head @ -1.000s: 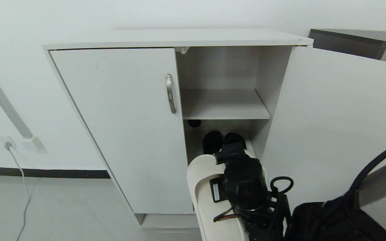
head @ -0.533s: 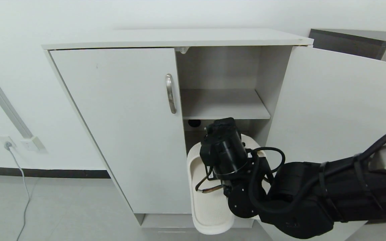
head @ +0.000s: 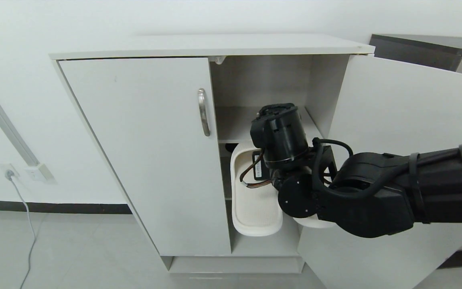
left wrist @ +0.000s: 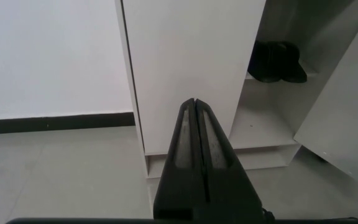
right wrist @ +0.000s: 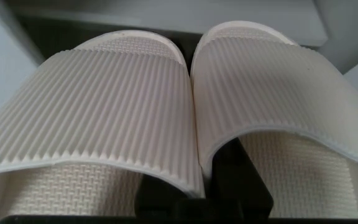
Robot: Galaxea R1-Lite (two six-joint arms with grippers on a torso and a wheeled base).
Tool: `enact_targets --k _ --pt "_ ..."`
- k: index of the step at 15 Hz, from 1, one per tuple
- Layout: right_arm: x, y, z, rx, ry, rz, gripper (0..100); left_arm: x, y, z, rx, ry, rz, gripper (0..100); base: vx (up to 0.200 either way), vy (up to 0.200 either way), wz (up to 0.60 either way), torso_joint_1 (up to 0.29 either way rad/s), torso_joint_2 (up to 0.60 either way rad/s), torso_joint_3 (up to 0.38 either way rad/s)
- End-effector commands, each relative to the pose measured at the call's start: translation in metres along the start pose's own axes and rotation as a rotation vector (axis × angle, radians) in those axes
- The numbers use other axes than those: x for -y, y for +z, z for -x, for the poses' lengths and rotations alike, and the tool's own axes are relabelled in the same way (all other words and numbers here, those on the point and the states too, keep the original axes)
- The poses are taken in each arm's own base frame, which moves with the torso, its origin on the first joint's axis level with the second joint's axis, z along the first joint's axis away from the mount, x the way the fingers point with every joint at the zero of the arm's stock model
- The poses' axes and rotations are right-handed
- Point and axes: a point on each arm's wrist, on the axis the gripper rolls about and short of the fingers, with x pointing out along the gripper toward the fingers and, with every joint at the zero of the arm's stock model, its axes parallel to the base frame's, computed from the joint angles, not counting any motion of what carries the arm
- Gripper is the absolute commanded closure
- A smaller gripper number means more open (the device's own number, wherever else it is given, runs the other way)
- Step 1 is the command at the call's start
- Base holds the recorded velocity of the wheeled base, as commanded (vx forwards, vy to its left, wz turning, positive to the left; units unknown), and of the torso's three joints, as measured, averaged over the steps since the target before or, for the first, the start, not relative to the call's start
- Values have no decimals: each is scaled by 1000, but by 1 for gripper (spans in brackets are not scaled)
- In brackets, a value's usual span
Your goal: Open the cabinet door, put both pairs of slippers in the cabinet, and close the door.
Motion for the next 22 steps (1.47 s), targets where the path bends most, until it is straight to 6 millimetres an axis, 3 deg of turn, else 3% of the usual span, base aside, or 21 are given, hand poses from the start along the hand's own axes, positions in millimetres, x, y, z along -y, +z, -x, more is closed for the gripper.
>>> enact_targets --k 1,3,12,18,22 --pt "1 2 -1 4 -1 -6 100 0 0 0 0 0 0 100 0 0 0 0 0 0" --pt "1 2 -1 6 -1 -10 100 0 0 0 0 0 0 100 0 0 0 0 0 0" --pt "1 1 -2 6 -6 -8 100 0 0 0 0 0 -2 100 200 0 0 1 2 1" --pt "0 0 -3 2 -2 -3 100 0 0 0 0 0 0 100 0 0 0 0 0 0" --pt "-2 2 -25 9 -6 -16 100 0 0 0 0 0 2 100 0 0 0 0 0 0"
